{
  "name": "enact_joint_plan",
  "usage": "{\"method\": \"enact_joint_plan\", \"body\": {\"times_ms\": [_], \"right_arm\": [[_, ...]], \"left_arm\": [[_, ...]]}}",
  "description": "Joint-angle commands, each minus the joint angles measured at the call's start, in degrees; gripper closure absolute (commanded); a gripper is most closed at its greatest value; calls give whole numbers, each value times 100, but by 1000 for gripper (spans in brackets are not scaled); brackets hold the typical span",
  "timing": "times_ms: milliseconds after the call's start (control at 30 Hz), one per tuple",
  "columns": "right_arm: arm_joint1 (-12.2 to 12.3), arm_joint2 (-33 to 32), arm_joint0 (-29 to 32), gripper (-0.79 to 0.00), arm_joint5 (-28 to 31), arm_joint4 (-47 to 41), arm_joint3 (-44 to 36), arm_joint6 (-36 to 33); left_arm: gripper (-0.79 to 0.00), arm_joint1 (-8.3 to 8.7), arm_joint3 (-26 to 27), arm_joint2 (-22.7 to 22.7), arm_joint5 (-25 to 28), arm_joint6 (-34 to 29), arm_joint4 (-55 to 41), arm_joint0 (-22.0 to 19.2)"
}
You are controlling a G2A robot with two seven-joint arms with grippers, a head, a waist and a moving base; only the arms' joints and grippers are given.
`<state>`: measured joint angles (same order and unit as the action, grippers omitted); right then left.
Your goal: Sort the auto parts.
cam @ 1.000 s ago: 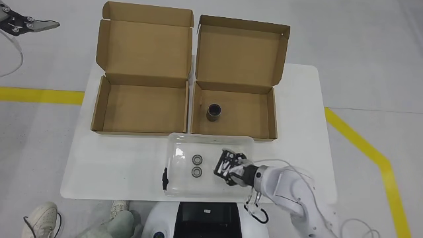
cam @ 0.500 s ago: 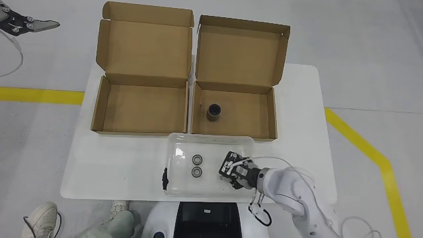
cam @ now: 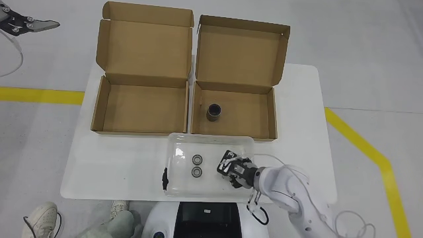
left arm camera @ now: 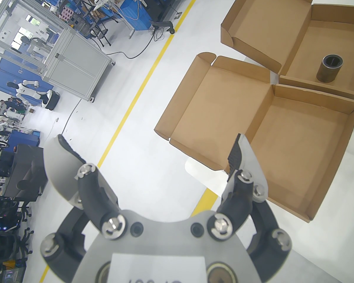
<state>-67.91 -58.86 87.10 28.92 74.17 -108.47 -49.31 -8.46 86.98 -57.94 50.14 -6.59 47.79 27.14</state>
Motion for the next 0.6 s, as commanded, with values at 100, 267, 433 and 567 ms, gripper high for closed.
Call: {"method": "enact_joint_plan", "body": {"times_ms": [100,267,433,567], "right_arm": [[8,31,-51,-419,-87,-22,57,-30],[13,91,-109,-363,-130,-55,146,-64],[16,155,-186,-280,-160,-87,215,-83],[22,183,-217,-9,-194,-99,188,-73]], "left_arm": [[-785,0,0,0,0,0,0,0],[-785,0,0,0,0,0,0,0],[-785,0,0,0,0,0,0,0],[-785,0,0,0,0,0,0,0]]}}
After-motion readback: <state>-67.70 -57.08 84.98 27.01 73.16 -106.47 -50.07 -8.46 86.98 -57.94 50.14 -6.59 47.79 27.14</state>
